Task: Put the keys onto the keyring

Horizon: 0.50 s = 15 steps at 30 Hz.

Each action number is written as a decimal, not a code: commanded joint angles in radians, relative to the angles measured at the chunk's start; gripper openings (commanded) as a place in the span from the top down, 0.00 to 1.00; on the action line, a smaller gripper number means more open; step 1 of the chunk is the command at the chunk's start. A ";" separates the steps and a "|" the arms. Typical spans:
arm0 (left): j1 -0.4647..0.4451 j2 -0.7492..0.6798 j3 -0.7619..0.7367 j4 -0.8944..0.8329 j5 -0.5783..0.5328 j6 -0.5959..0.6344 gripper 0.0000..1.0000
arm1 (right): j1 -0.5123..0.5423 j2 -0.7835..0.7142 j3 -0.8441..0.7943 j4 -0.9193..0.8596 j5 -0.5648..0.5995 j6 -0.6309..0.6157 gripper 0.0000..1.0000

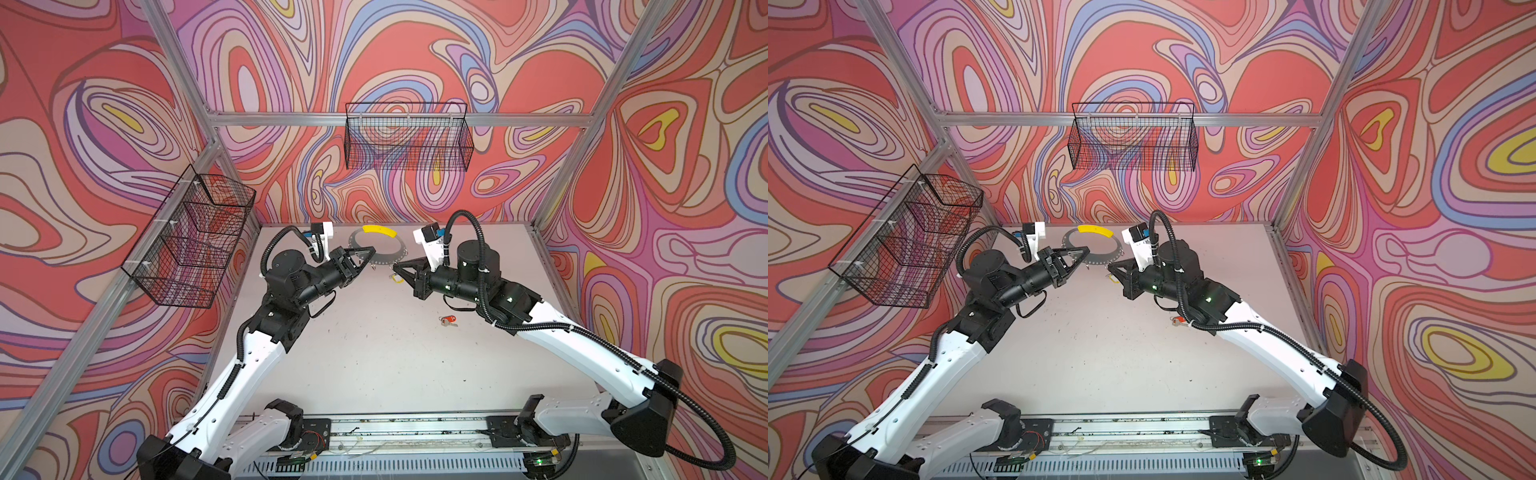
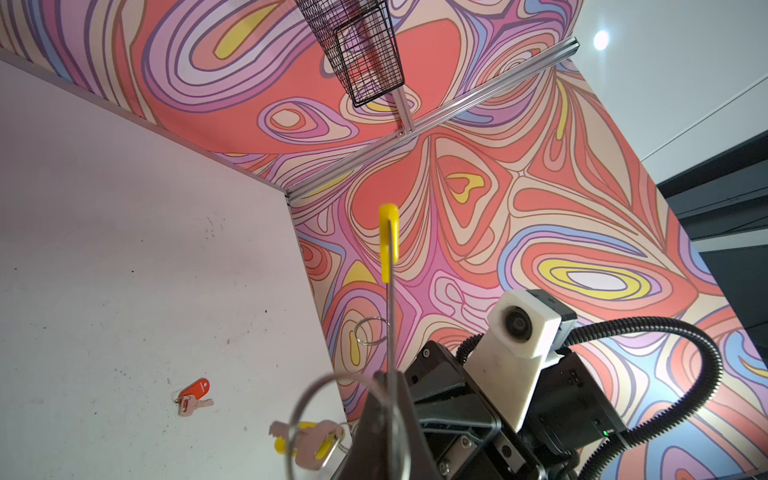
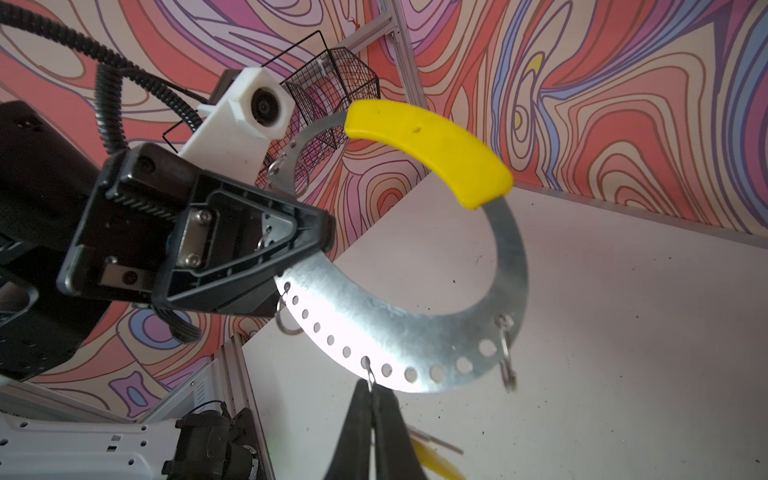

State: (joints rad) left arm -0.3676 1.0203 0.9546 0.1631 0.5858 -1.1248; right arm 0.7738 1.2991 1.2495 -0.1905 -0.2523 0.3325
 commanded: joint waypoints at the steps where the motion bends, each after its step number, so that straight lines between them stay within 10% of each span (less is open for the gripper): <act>1: -0.004 -0.013 -0.006 -0.064 -0.002 0.062 1.00 | -0.001 0.002 0.044 -0.056 0.048 0.040 1.00; 8: -0.003 0.012 -0.024 -0.007 0.035 0.081 0.96 | -0.001 0.009 0.103 -0.224 0.077 0.103 1.00; 15: 0.006 0.010 -0.084 0.111 0.083 0.016 0.61 | 0.000 0.061 0.216 -0.377 0.063 0.167 1.00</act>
State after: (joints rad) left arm -0.3698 1.0309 0.8932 0.1925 0.6331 -1.0836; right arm 0.7761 1.3434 1.4265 -0.4854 -0.2020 0.4496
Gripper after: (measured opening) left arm 0.311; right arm 0.051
